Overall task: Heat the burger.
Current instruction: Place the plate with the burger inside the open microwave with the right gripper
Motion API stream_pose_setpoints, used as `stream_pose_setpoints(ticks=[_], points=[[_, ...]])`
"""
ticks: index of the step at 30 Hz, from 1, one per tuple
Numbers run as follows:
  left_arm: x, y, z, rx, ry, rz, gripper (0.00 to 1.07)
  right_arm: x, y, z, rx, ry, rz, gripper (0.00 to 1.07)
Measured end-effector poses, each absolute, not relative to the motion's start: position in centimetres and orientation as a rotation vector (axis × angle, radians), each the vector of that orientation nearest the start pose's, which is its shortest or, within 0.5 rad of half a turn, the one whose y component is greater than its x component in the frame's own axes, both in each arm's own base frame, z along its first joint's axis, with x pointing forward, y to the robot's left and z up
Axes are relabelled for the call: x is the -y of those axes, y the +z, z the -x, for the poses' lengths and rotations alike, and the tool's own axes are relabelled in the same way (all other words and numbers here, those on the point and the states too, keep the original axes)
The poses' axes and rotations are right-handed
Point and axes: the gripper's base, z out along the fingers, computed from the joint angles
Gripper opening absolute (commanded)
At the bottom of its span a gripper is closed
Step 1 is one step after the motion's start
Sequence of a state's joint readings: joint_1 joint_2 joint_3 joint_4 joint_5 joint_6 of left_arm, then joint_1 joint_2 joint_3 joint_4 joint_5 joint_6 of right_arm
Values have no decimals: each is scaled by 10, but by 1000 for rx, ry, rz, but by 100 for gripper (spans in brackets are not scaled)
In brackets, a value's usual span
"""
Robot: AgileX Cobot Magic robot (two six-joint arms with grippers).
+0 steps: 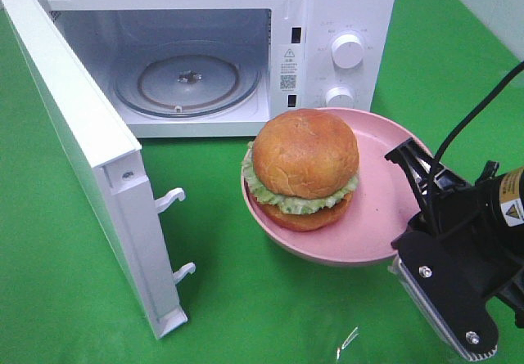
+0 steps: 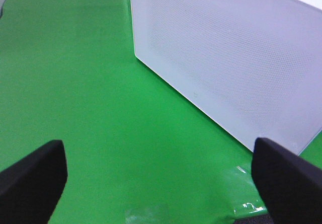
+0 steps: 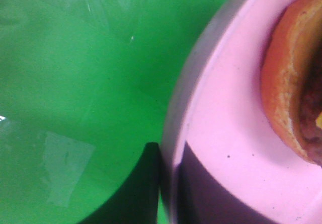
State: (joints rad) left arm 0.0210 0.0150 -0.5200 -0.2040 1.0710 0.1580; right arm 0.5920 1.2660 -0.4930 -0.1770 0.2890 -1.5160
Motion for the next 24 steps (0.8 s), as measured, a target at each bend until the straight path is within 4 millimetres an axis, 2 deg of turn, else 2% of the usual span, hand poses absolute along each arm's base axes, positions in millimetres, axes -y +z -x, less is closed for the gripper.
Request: stream_pose_setpoints(ticks=[7, 17, 24], points=[[16, 283, 6, -2030, -132, -151, 91, -108, 187, -182, -1172, -438, 2322, 0], [16, 283, 6, -2030, -132, -151, 91, -108, 188, -183, -1123, -465, 2353, 0], [16, 283, 6, -2030, -132, -151, 91, -127, 192, -185, -1038, -449, 2365, 0]])
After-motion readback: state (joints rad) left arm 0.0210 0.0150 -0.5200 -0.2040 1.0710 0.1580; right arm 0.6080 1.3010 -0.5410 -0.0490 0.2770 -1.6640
